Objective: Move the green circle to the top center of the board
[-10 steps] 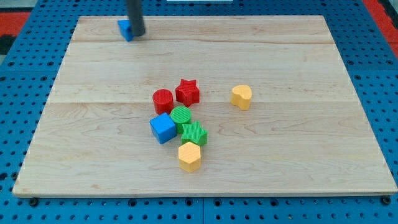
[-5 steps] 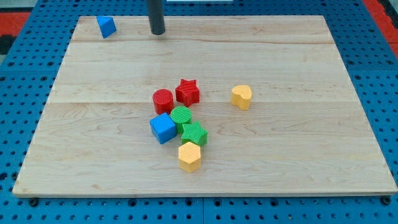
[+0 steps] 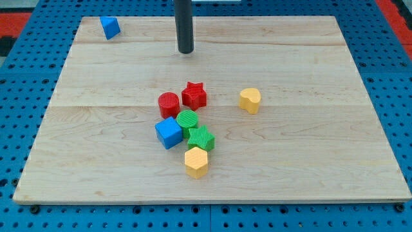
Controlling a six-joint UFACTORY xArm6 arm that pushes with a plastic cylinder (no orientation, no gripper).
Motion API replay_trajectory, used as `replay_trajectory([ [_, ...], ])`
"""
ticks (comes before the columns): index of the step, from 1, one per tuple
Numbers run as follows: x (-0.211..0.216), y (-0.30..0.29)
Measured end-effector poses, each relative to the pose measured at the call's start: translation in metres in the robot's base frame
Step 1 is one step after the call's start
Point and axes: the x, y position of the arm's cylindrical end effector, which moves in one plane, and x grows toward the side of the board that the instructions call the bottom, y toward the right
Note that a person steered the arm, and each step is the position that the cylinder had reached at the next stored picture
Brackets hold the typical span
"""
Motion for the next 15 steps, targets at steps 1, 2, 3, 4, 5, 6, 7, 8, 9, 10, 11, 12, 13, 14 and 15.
replay_trajectory([
  [1, 0.046, -0.001],
  [2, 0.073, -0.011],
  [3, 0.101, -0.025],
  [4, 0.132, -0.030],
  [5, 0.161, -0.030],
  [6, 0.177, -0.033],
  [7, 0.190, -0.030],
  [8, 0.189, 0.015],
  [9, 0.177, 0.035],
  [10, 0.164, 0.061],
  [11, 0.158, 0.096],
  [12, 0.155, 0.128],
  [13, 0.134, 0.126],
  [14, 0.112, 0.102],
  [15, 0.089, 0.072],
])
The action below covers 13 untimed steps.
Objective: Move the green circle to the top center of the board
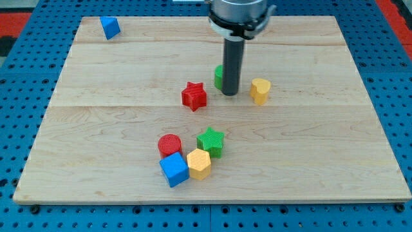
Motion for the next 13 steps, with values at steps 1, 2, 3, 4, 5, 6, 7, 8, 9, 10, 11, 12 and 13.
replay_trajectory([
  [1, -0.014, -0.007],
  [2, -0.054, 0.002],
  [3, -0.097, -0.004],
  [4, -0.132, -0.005],
  [5, -0.159, -0.016],
  [6, -0.154, -0.016],
  [7, -0.110, 0.011],
  [8, -0.096, -0.032],
  [9, -0.103, -0.071],
  [10, -0.110, -0.060],
  [11, -0.110, -0.027],
  [12, -0.109, 0.019],
  [13, -0.107, -0.001],
])
